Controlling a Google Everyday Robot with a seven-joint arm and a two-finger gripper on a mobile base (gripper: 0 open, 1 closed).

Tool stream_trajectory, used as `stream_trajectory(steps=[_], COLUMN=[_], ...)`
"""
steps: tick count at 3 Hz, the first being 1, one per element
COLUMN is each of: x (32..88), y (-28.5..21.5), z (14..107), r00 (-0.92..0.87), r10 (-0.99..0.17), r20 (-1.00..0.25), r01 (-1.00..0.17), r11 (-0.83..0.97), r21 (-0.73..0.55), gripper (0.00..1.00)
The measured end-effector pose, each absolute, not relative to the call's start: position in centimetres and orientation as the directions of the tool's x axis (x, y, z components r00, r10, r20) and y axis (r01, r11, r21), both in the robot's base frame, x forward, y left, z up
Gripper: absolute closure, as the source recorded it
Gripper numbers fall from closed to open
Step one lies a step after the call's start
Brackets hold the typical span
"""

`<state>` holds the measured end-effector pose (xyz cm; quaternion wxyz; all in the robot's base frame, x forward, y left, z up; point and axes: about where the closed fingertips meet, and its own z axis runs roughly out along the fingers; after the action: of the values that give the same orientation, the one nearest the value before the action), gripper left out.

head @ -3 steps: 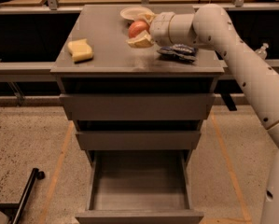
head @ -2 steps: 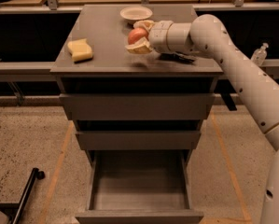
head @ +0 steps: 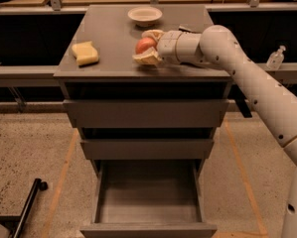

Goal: Pick apple from bottom drawer and place on counter

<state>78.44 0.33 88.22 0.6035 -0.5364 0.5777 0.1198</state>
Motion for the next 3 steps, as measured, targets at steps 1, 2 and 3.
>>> stream_trajectory(steps=[1,2,3], x=[78.01,77.62,77.59], y=[0.27,0.21,0.53], z=[88.30,88.18,88.07], r00=[0.298,0.291,0.292], r10=[-0.484,-0.489,-0.487], r20=[-0.823,-0.822,-0.823], r01=[-0.762,-0.762,-0.765], r11=[0.398,0.401,0.398], r21=[-0.511,-0.508,-0.507], gripper=[0.38,0.15,0.00])
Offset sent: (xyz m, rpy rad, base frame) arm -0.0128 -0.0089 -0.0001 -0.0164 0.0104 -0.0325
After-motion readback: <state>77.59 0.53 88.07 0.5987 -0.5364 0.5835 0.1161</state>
